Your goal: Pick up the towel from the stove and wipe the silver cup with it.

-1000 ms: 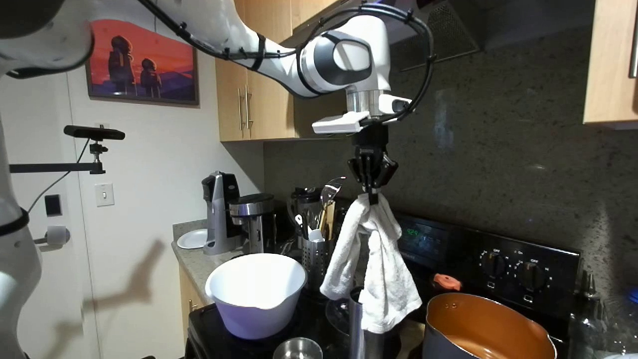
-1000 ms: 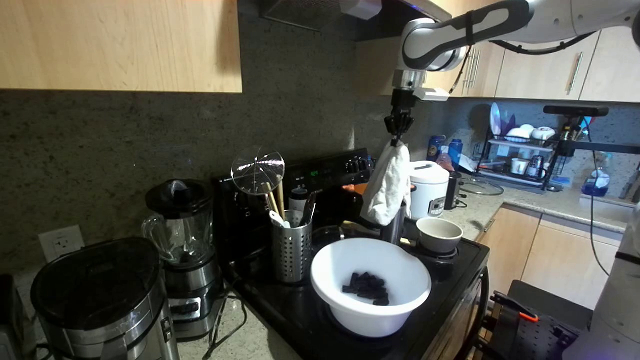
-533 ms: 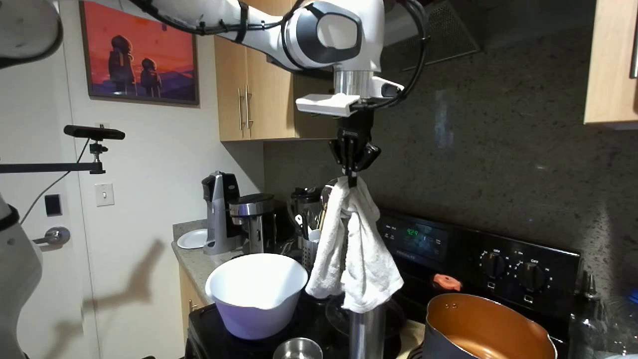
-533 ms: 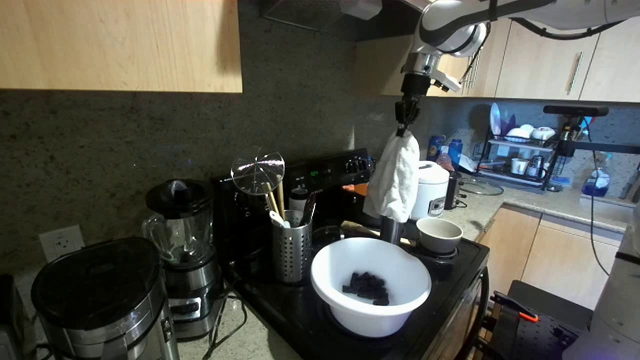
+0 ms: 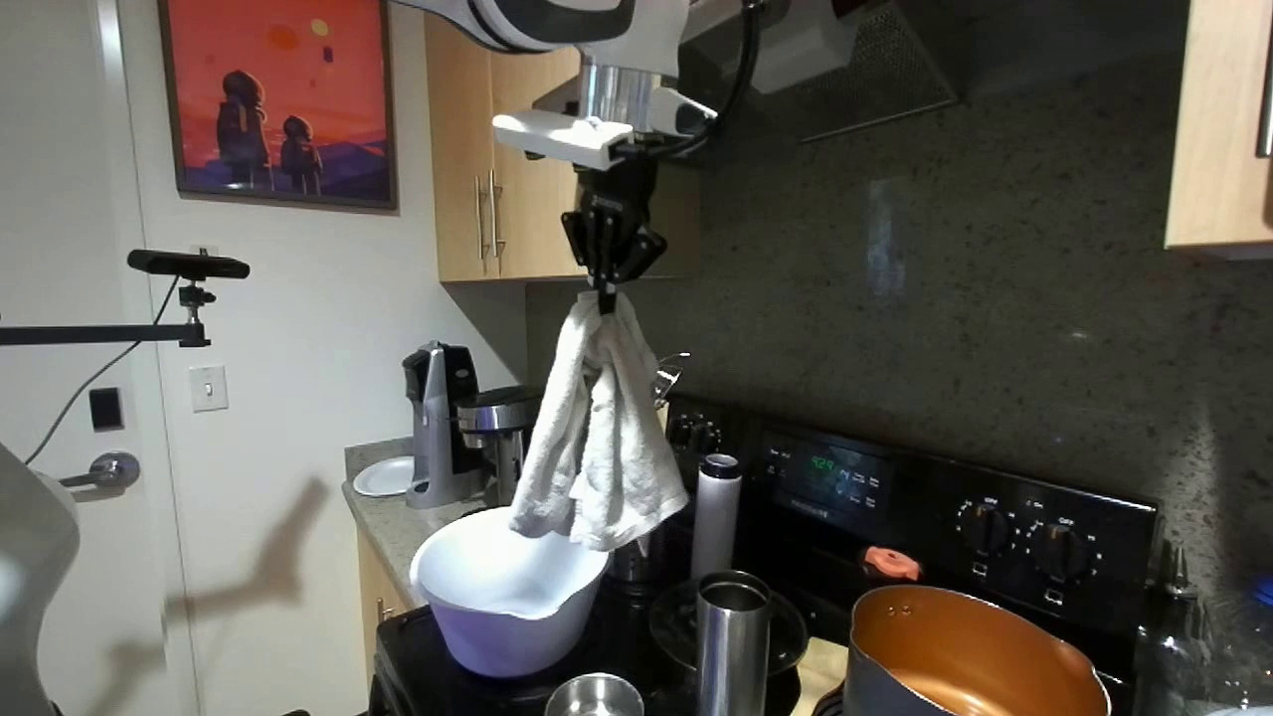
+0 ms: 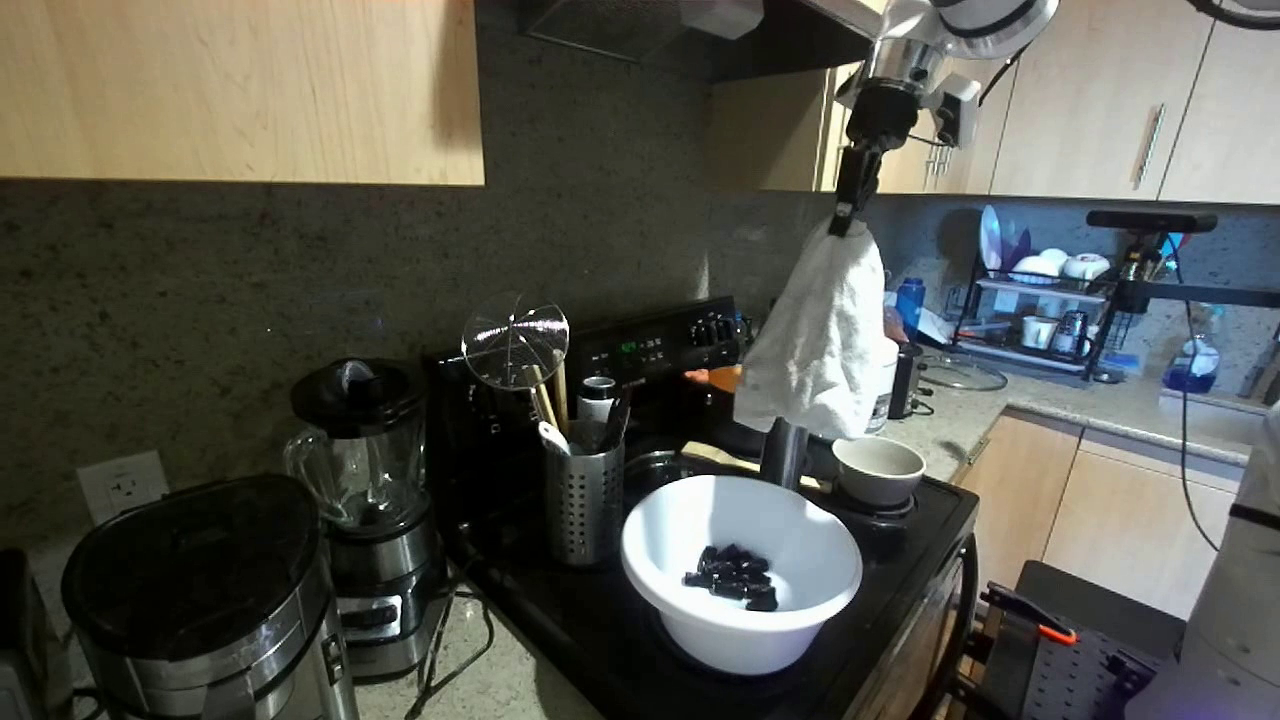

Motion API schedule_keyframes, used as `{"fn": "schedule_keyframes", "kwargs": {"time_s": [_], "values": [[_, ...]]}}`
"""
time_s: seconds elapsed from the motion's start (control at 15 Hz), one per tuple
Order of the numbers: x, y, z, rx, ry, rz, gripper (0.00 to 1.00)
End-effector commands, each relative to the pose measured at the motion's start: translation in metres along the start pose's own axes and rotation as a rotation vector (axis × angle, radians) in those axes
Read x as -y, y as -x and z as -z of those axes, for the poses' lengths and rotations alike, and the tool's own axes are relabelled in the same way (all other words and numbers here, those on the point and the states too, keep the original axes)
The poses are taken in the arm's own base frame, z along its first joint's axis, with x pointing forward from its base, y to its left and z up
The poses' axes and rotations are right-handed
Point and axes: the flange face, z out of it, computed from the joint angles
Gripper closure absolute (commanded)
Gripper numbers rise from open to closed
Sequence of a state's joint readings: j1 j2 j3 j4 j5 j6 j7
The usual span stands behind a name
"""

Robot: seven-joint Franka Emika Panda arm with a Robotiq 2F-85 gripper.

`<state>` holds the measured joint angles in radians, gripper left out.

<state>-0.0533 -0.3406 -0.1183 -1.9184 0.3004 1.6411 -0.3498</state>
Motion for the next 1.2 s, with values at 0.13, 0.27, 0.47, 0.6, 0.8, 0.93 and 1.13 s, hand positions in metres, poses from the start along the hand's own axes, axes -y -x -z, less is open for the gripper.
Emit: {"fn": "schedule_keyframes", "kwargs": {"time_s": [0.13,0.27,0.47,0.6,0.8,0.93,1.13], "values": [[0.023,0.031,-0.047,0.016,-0.040,0.023,0.99],[0.024,0.032,-0.072,-0.025,-0.037,0.000,0.99],[0.025,0.028,-0.112,-0.102,-0.030,-0.024,0.99],[0.026,0.028,-0.138,-0.156,-0.009,-0.024,0.99],[0.027,0.030,-0.171,-0.231,0.036,-0.021,0.99],[0.027,0.031,-0.191,-0.261,0.072,-0.021,0.99],[0.023,0.031,-0.220,-0.281,0.123,-0.045,0.99]]}}
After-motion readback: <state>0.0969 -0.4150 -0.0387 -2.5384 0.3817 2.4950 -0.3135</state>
